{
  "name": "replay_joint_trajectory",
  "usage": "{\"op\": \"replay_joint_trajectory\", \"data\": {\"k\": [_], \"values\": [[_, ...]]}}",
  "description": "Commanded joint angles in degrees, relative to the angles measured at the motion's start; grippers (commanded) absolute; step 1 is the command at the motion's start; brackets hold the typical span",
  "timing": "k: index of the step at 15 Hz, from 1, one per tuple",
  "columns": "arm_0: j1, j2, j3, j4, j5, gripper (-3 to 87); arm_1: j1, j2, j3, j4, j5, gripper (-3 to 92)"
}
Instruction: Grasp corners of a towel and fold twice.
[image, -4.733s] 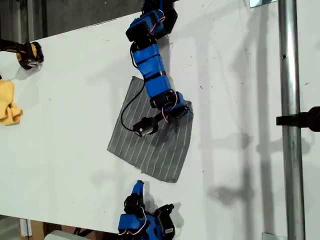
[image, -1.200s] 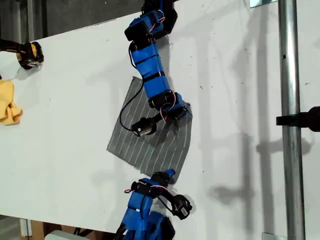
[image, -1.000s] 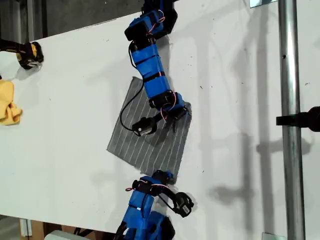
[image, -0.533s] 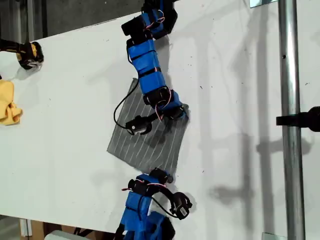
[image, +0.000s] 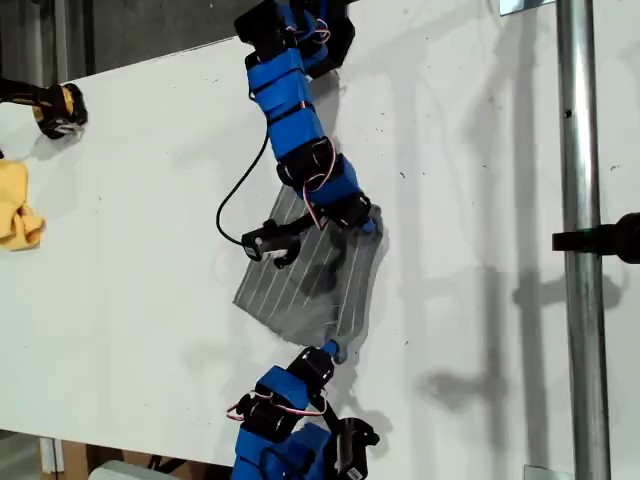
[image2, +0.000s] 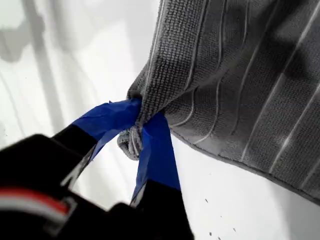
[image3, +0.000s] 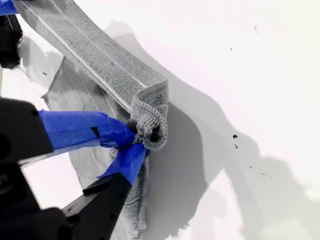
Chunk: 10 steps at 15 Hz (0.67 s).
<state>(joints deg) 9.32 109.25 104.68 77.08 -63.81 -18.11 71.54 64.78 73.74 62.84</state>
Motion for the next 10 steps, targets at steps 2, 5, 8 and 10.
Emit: {"op": "replay_joint_trajectory", "data": {"k": [2, 5, 8, 10], "values": [[-5.27, 1.93, 0.35, 0.97, -2.11, -1.0, 1.93, 9.23, 5.71, -0.88, 2.37, -0.2], [-14.24, 0.26, 1.05, -0.26, 3.34, -1.0, 6.24, 17.05, 14.50, -0.09, 2.90, -0.2], [-23.73, -4.57, -2.29, -2.46, 11.95, -1.0, 12.13, 24.26, 22.94, 1.93, 2.99, -0.2], [-28.83, -12.04, -7.91, -2.99, 17.05, -1.0, 16.17, 26.63, 26.46, 4.31, 2.37, -0.2]]}}
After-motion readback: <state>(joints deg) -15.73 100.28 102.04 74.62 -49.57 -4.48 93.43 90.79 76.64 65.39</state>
